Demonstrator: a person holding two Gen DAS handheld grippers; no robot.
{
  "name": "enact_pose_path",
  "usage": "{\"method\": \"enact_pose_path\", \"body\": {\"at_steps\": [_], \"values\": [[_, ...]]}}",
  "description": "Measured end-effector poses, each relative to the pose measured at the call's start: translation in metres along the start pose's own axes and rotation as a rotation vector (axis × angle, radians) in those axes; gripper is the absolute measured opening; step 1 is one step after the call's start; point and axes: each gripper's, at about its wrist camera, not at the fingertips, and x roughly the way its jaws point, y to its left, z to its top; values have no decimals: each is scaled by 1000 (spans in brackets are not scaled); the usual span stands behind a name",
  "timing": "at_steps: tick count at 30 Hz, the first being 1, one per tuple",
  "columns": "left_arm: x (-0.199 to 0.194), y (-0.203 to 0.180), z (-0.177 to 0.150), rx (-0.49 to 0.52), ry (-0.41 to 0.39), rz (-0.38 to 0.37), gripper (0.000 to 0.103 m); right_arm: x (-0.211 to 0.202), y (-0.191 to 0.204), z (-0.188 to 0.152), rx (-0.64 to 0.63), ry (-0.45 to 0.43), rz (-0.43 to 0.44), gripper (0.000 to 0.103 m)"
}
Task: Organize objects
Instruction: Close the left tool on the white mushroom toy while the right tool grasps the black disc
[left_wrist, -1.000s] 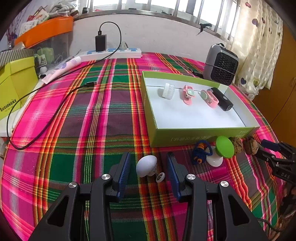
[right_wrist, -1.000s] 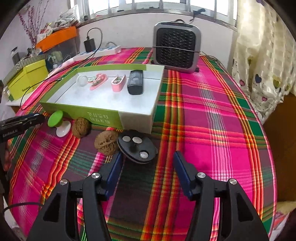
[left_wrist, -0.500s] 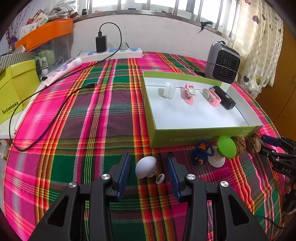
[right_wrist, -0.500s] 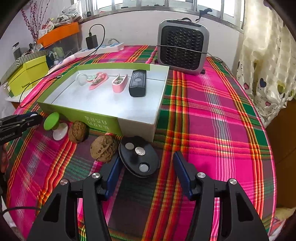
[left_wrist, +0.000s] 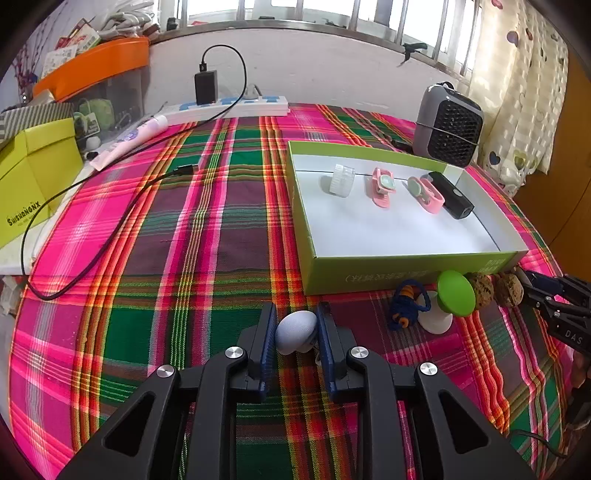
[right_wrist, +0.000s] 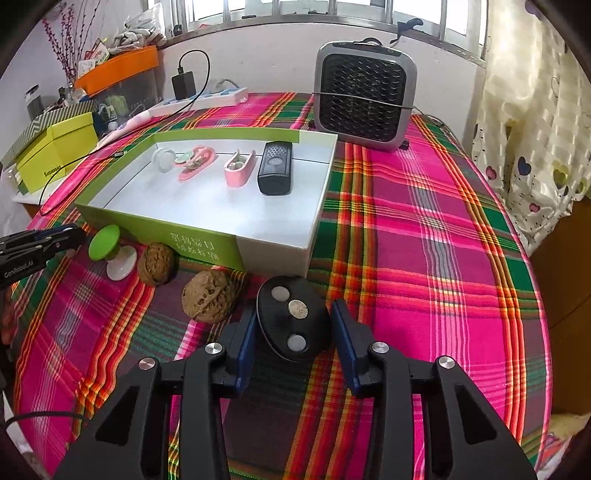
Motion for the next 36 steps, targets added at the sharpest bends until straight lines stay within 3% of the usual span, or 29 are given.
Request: {"method": "enact_pose_path", "body": {"at_steps": [36], "values": [[-20,-7,5,12,-36,-25,20,-15,3,1,18,-33,16,39]]}}
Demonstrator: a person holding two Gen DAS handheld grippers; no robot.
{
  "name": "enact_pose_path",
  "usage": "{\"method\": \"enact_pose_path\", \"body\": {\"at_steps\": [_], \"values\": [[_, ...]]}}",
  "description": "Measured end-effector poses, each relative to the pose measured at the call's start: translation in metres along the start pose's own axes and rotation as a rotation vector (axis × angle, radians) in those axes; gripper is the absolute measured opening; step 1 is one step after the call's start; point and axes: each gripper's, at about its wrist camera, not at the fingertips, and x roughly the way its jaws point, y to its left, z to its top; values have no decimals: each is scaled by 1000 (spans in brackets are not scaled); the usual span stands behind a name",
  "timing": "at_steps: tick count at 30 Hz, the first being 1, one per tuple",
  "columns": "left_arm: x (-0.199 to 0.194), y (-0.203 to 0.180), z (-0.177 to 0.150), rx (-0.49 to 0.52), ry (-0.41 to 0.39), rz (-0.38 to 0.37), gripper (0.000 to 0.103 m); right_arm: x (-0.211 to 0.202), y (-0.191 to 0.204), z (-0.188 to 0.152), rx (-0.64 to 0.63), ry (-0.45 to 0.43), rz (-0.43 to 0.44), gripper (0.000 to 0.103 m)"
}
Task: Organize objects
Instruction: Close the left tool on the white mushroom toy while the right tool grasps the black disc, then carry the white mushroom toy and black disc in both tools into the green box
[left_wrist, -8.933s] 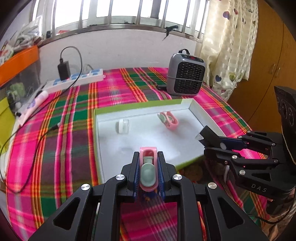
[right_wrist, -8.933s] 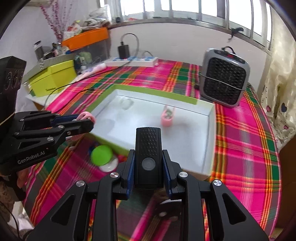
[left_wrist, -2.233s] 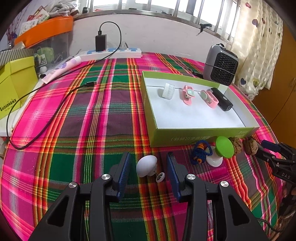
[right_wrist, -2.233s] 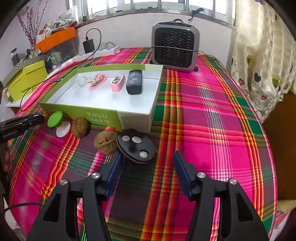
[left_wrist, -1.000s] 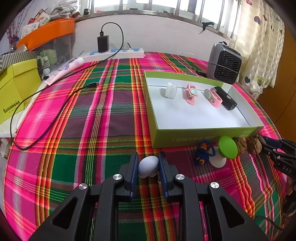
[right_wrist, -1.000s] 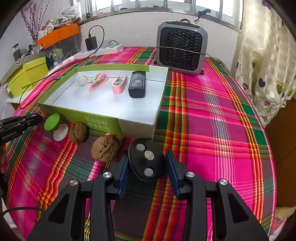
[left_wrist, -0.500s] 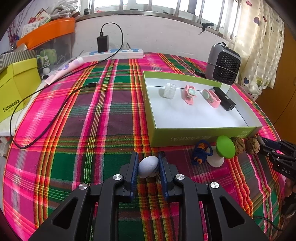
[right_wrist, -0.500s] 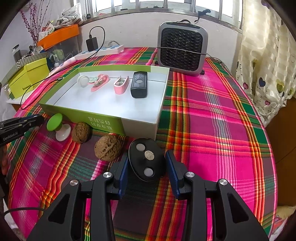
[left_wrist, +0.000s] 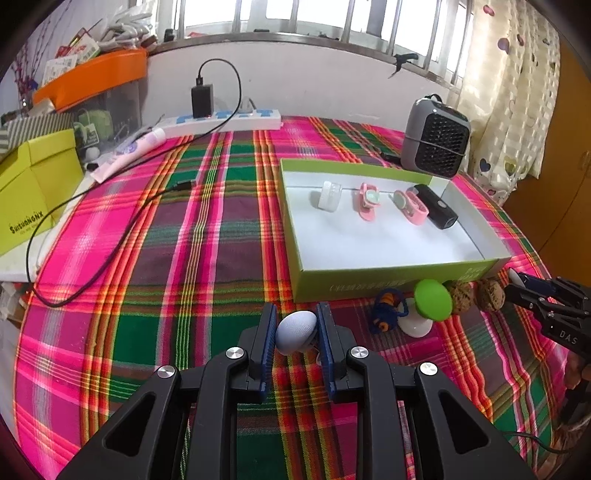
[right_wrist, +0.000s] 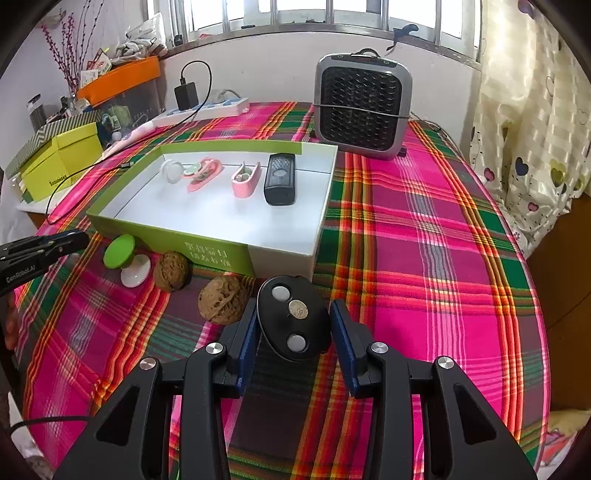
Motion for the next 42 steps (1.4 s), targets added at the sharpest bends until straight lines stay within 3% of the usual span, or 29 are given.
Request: {"method": "enact_pose_path", "body": {"at_steps": [12,23,42], "values": [[-10,-12,23,22,-41,-48,20,-15,11,23,-20,-55,37,39],[11,-18,44,29,-26,-83,20,-3,31,55,-58,-69,90,39],[63,-21,80,59,20,-95,20,63,56,87,-96,34,153,39]]}}
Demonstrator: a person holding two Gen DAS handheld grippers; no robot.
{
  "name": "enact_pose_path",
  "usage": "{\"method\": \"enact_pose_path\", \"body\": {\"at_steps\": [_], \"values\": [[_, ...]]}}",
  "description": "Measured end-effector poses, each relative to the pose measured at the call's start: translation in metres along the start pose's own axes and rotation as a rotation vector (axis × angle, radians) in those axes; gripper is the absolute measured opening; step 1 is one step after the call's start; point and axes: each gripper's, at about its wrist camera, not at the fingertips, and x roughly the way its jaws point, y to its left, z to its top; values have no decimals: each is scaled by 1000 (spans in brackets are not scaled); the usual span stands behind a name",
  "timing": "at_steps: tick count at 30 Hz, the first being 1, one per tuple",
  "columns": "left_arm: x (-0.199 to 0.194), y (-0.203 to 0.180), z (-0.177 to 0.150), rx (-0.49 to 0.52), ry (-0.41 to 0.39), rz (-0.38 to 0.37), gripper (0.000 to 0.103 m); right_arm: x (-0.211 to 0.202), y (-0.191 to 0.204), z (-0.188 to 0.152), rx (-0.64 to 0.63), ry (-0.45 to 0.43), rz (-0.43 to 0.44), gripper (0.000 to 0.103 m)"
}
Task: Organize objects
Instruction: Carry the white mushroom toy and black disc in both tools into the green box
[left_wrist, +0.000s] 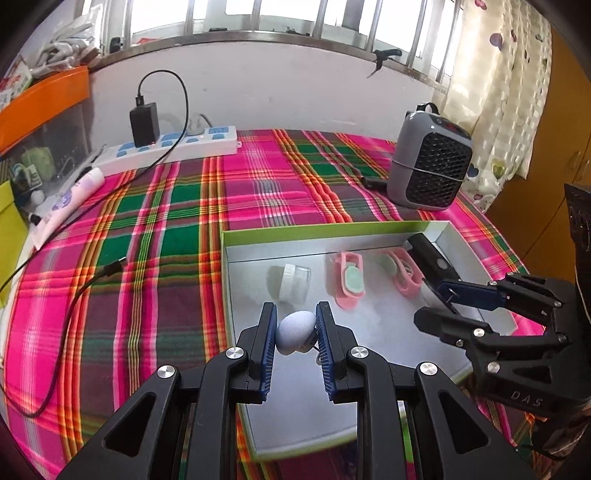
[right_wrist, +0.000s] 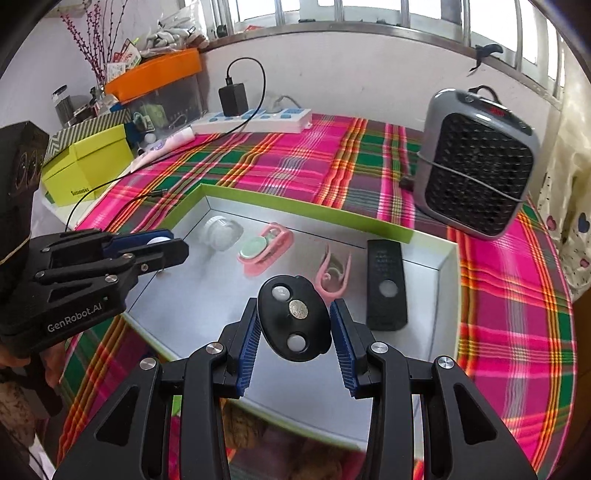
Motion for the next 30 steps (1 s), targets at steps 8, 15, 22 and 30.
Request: {"method": "enact_pose_path", "body": {"at_steps": [8,15,22,30], "values": [[16,-2,2,24,30,-8,20,18,4,7,-24,40,9,39],[25,-4,5,48,39,-6,20,27,6,13,-40,50,3,39],[30,-3,10,55,38,1,20,33,6,16,-49,56,-16,39],[35,-5,14,75,36,14,20,37,5,19,-52,57,-37,39]]}}
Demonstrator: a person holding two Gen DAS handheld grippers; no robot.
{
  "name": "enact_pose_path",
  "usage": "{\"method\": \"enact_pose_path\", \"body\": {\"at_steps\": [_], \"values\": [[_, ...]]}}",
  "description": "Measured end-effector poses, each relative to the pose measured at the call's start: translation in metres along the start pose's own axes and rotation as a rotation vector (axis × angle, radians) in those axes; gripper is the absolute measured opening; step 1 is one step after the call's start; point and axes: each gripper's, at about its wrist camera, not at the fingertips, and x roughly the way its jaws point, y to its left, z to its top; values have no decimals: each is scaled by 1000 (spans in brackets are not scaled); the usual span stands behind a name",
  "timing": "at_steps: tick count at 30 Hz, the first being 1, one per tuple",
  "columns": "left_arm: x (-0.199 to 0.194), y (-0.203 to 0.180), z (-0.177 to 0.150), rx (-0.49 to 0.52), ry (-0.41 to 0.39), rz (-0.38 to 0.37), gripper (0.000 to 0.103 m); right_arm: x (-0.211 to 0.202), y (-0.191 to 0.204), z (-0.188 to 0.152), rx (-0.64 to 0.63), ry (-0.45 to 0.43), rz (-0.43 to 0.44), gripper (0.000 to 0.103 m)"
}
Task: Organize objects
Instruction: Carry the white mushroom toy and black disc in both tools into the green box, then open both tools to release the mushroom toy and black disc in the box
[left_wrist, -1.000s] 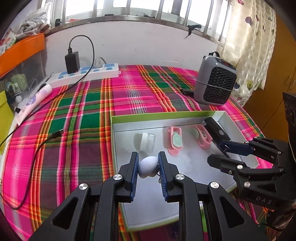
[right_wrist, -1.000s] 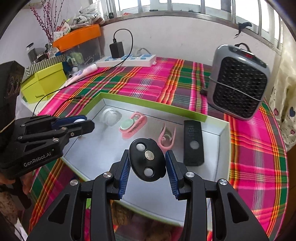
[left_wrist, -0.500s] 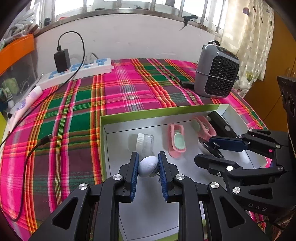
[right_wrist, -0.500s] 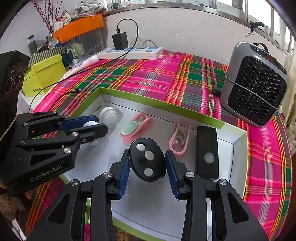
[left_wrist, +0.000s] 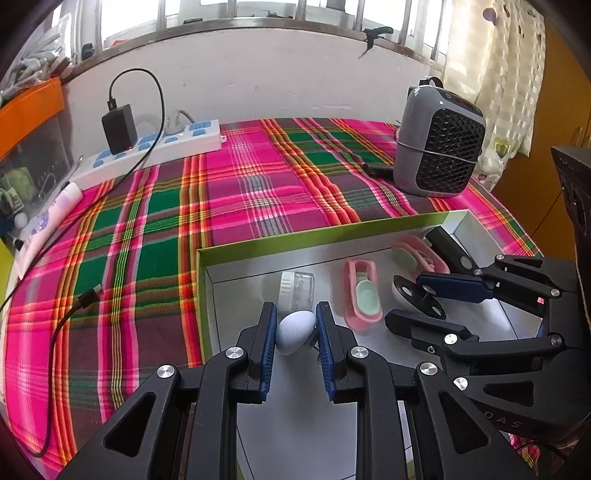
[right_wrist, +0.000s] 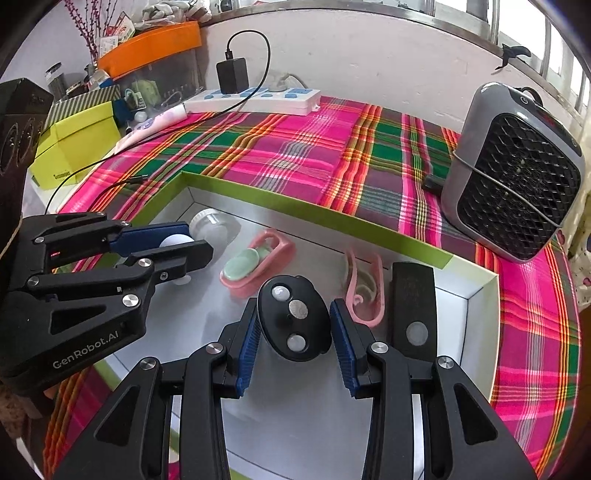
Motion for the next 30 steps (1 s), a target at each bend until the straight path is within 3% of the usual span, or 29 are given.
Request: {"method": "enact_pose_path", "body": {"at_steps": [30], "values": [[3,-2,3,22,1,18,22,1,6,2,-22,-7,-31,39]]}}
